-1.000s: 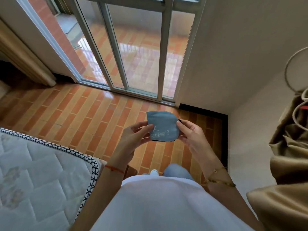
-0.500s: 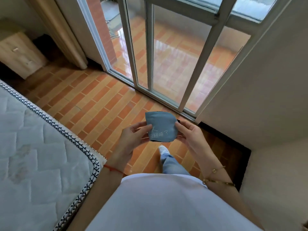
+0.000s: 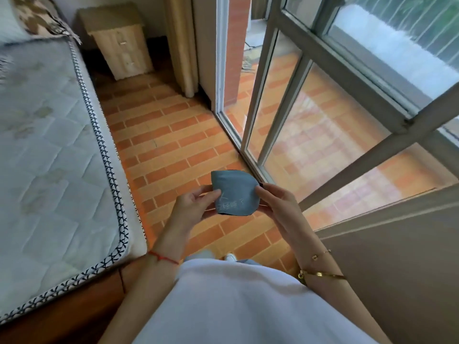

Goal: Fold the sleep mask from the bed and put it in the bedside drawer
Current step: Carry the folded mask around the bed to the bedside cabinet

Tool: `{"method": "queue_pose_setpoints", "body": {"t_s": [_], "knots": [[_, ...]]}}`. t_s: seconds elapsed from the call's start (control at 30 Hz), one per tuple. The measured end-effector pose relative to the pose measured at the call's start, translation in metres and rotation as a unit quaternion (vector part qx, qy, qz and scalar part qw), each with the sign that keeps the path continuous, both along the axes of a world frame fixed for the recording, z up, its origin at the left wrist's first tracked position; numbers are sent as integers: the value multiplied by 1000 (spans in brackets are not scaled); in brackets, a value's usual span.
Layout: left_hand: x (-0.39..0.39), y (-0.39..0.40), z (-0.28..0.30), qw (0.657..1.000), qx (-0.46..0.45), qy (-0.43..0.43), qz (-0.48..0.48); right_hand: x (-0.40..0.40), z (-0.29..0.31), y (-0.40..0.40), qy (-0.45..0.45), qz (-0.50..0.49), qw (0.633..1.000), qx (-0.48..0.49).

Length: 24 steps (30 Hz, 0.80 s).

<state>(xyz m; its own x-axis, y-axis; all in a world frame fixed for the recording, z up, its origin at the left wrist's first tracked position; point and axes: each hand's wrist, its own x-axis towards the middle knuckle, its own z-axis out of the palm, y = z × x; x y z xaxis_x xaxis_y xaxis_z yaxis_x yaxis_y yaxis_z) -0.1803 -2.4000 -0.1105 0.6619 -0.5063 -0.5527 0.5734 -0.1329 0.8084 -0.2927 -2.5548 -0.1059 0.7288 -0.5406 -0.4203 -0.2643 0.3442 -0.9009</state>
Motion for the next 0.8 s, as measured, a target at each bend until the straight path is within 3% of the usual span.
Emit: {"method": "queue_pose_setpoints", "body": {"t_s": [0.43, 0.8], "knots": [[60, -28, -15, 993, 25, -9, 118, 104, -18, -53, 4, 114, 993, 28], [210, -54, -18, 985, 42, -9, 166, 271, -22, -84, 13, 154, 987, 35]]}}
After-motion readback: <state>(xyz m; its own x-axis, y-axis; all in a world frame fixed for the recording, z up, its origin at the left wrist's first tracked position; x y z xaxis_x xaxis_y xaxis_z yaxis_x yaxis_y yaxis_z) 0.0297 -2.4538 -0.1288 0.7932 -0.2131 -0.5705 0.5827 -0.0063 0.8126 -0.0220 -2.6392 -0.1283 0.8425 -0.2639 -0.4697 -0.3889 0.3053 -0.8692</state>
